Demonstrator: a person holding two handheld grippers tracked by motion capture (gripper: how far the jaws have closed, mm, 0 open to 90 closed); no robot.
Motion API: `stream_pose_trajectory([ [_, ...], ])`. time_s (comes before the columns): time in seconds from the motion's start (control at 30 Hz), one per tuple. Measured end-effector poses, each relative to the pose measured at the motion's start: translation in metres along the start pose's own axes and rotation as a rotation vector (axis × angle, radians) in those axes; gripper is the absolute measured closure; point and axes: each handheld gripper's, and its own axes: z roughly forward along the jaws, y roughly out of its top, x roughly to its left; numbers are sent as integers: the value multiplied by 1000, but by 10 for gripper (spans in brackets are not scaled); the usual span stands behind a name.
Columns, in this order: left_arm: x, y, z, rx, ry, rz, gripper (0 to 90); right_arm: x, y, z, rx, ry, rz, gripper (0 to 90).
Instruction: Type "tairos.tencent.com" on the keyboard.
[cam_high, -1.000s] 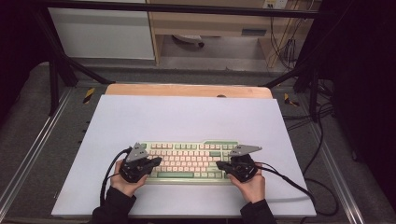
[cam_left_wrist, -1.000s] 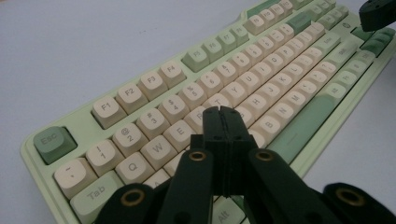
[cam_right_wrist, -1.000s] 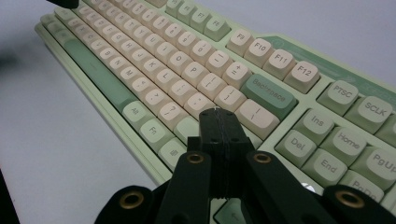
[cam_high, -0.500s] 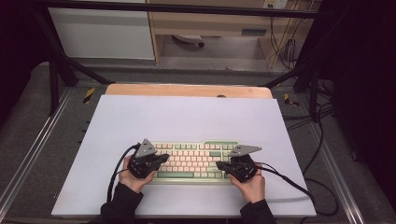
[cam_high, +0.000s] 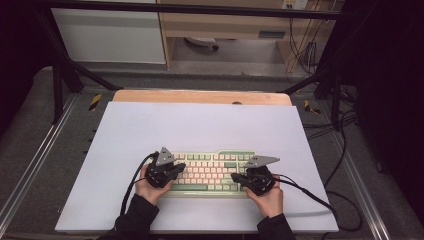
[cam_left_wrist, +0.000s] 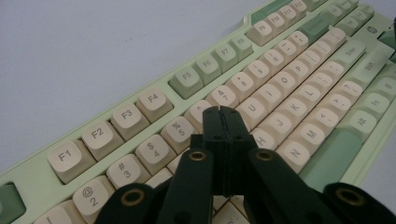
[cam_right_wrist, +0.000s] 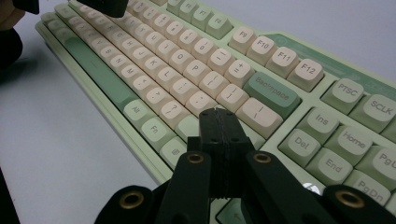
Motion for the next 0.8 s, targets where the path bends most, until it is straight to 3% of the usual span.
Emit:
stream_pose_trajectory([
  [0.57,-1,-4,10,25,-5,12,900,-1,-1,-2,-7,3,6,900],
  [0.8,-1,-4,7,10,-12,11,900,-1,-1,-3,-14,3,9,900],
])
